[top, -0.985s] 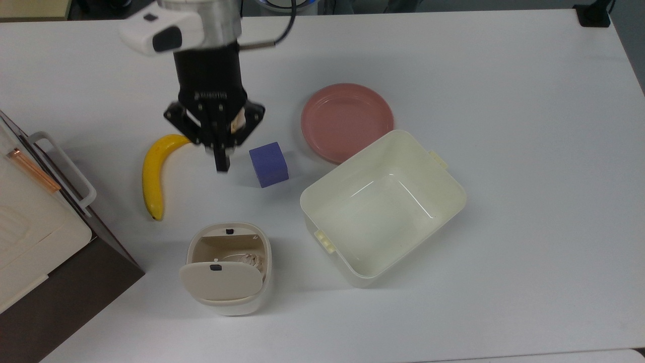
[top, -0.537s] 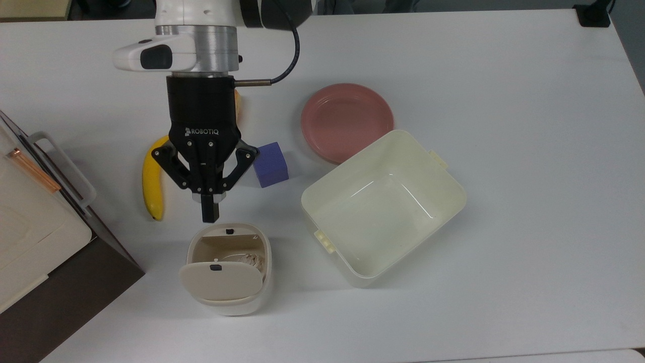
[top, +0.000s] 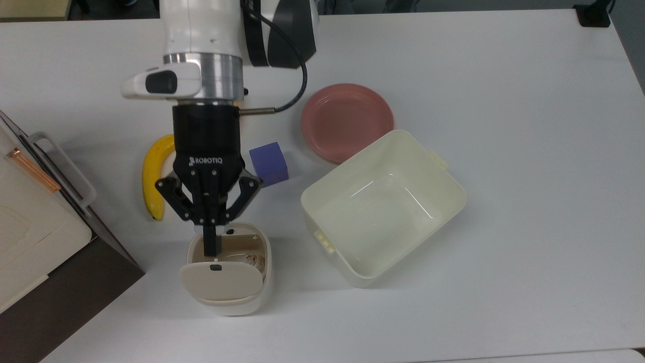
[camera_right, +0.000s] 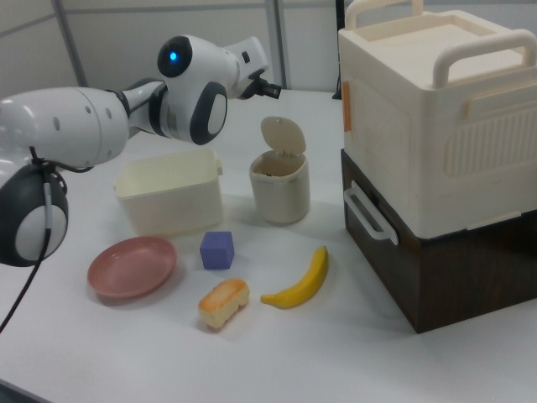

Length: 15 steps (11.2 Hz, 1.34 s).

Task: Close the trash can
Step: 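Lower the gripper against the raised lid, pushing it down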

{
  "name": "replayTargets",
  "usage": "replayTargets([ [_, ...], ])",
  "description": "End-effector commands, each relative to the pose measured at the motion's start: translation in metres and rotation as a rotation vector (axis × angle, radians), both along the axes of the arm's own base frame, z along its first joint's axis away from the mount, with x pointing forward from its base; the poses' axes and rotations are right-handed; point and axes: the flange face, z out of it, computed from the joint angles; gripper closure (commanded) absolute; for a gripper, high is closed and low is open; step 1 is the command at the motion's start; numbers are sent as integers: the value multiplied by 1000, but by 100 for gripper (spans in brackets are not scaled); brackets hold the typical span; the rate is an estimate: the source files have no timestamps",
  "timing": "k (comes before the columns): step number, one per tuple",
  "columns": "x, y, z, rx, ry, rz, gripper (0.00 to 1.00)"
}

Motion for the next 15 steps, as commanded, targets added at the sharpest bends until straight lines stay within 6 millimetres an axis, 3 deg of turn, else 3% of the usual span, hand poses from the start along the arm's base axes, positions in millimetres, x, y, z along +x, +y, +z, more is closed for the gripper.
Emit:
replayTargets([
  [1,16,2,-24,13,-96,-12,100],
  [4,19,-3,-43,10,-81,-18,100],
  [15,7,-2,-82,-19,-96,-18,100],
])
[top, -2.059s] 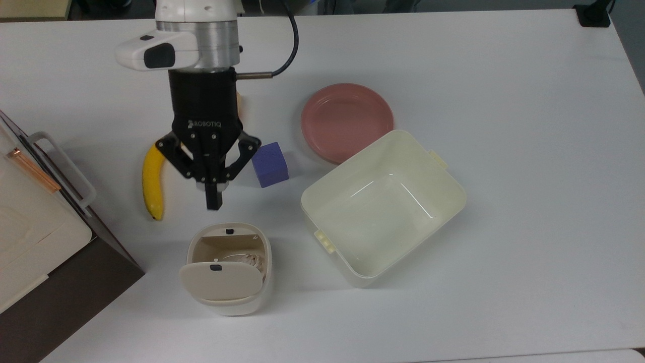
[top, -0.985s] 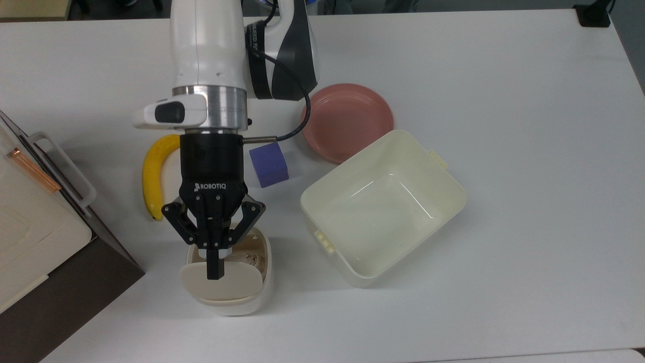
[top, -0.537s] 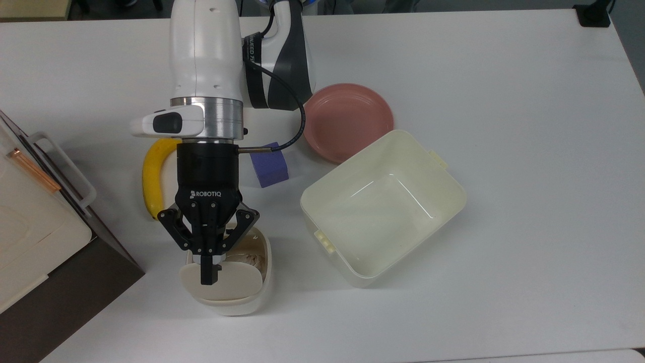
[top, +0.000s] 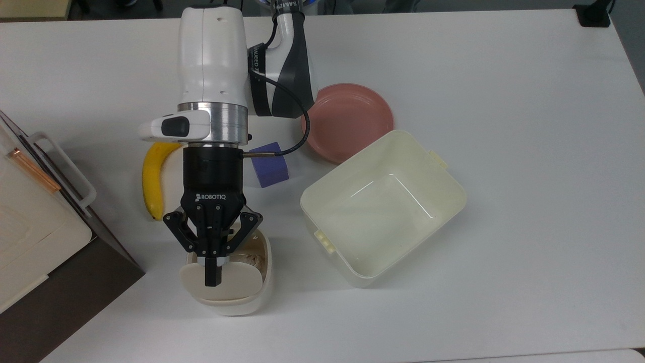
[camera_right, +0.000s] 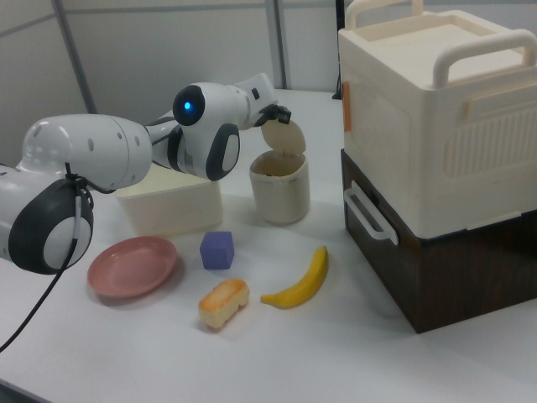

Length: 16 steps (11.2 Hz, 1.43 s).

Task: Close the trash can
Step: 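Lower the gripper against the raised lid, pushing it down, then press the lid down onto the trash can rim until shut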

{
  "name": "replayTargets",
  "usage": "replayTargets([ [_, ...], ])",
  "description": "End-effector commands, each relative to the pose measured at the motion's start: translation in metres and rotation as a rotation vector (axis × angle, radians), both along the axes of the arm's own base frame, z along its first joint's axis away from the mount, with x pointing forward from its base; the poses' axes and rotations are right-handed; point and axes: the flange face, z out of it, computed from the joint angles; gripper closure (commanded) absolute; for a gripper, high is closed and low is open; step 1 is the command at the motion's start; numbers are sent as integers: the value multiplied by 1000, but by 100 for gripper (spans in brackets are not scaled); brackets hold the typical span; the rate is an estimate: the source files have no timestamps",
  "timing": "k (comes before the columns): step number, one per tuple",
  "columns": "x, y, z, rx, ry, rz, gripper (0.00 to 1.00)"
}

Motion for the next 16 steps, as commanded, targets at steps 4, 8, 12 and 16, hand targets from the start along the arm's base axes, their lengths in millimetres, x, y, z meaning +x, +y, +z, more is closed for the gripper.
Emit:
replayTargets([
  [4,-14,-2,-26,-28,-5,-9,100],
  [8,-21,-13,-34,-41,-9,-23,100],
  [12,-30,-31,-37,-61,-9,-49,100],
  [16,-39,-52,-43,-84,-34,-72,100],
])
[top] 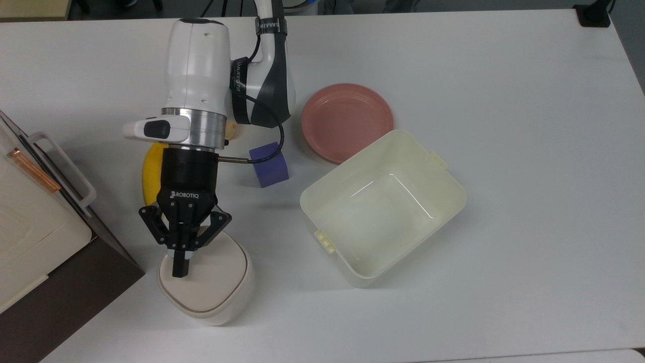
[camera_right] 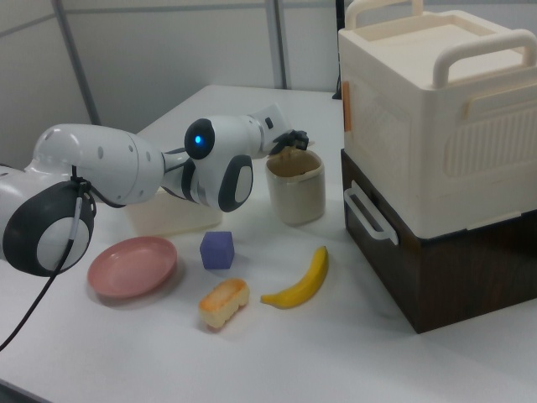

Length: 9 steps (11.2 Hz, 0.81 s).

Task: Close the trash can
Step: 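Press the lid down onto the trash can rim until shut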

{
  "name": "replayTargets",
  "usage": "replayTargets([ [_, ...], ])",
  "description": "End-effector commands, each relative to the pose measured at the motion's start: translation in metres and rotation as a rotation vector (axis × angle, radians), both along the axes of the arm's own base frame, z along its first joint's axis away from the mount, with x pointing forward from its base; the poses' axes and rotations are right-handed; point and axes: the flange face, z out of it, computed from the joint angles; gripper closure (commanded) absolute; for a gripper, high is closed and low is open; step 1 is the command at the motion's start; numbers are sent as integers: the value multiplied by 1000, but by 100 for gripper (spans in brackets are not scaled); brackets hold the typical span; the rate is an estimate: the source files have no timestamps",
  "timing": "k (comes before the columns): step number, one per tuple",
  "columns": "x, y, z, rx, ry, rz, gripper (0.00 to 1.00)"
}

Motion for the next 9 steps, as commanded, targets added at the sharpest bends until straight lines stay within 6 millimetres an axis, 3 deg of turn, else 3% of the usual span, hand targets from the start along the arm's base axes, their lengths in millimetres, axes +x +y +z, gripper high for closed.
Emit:
replayTargets([
  [1,-18,-13,3,-26,-20,-12,100],
  [4,-30,-22,-13,-72,-1,-4,100],
  [9,-43,-10,-32,-146,32,51,100],
])
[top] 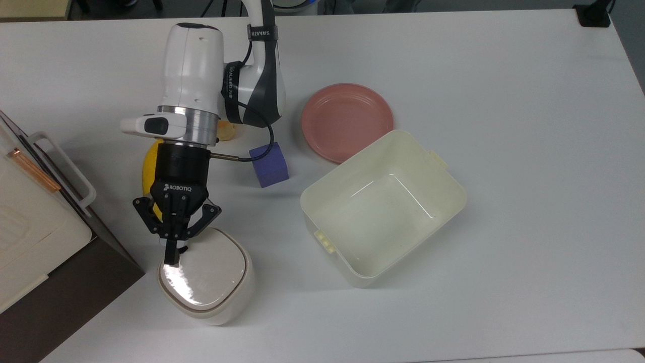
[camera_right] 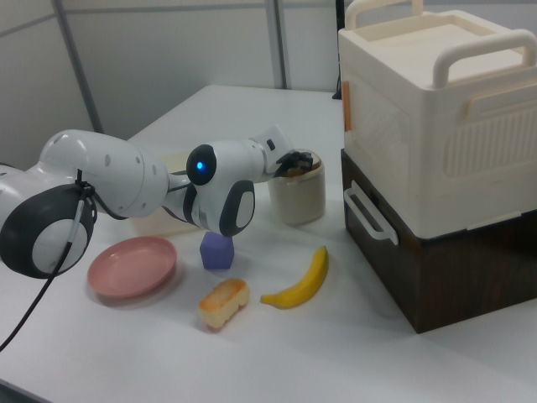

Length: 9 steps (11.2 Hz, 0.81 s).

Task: Close the trash can
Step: 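Press the lid down onto the trash can rim until shut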

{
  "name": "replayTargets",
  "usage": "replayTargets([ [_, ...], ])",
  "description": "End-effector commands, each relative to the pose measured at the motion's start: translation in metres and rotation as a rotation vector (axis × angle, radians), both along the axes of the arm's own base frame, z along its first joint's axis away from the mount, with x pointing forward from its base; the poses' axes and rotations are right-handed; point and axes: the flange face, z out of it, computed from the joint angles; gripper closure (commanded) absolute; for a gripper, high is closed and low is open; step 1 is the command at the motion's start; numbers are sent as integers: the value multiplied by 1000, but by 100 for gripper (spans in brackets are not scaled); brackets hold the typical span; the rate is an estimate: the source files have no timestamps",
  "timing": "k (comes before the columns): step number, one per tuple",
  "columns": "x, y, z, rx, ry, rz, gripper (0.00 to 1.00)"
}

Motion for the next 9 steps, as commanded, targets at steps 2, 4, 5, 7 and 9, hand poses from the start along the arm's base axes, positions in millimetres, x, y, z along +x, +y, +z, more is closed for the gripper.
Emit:
replayTargets([
  [2,-17,13,2,-59,28,46,100],
  [4,-21,19,-11,-76,55,66,100],
  [5,-21,25,-15,-79,63,80,100],
  [7,-24,26,-22,-83,77,85,100],
  [9,-26,27,-30,-90,93,93,100],
])
